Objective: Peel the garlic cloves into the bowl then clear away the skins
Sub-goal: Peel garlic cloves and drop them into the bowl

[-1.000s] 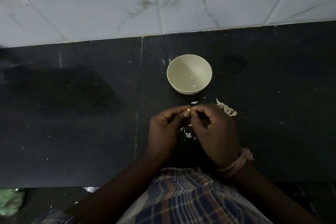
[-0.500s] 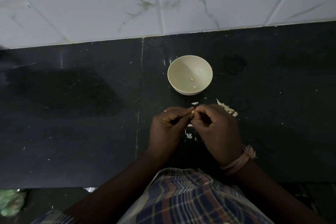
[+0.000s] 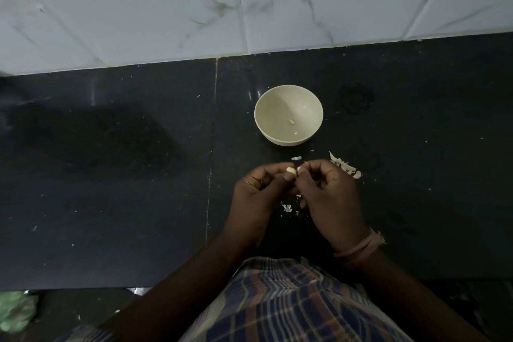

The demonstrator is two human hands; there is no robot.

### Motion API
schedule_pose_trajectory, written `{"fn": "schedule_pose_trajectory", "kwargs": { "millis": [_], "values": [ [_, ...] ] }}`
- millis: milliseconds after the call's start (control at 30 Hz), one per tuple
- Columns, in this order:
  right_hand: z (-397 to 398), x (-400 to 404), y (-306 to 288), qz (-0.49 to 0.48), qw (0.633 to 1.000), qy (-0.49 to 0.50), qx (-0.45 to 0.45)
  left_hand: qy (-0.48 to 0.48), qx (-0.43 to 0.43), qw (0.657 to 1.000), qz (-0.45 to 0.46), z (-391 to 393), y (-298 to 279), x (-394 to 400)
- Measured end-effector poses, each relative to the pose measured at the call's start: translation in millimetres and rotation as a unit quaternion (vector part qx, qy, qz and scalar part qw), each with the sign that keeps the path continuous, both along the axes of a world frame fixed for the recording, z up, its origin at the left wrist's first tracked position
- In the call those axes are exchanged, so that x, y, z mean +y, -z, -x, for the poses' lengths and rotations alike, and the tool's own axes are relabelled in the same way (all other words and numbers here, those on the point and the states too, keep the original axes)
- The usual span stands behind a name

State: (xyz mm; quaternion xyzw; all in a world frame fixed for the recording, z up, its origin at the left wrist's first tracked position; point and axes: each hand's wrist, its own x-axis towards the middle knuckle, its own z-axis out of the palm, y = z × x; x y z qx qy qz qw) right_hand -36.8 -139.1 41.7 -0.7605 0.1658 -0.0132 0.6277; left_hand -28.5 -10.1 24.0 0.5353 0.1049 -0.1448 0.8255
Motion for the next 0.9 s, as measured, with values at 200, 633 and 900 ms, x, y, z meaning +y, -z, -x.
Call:
{"fn": "schedule_pose_trajectory", "kwargs": {
  "millis": [200,633,900],
  "values": [
    [-1.3,0.7,-1.7,-0.112,0.992,0.047,0.035,0.014,0.092,0.984,0.152,0.0,5.3,2.4],
    [2.6,-9.5,18.2,0.129,0.991,0.025,-0.023,-0.004,0.158,0.971,0.178,-1.6,-1.9,0.3],
    [3.6,-12.8,30.2,0.226,0.971,-0.049,-0.059,-0.005,0.168,0.969,0.179,-3.8,-0.7,5.3]
  ]
}}
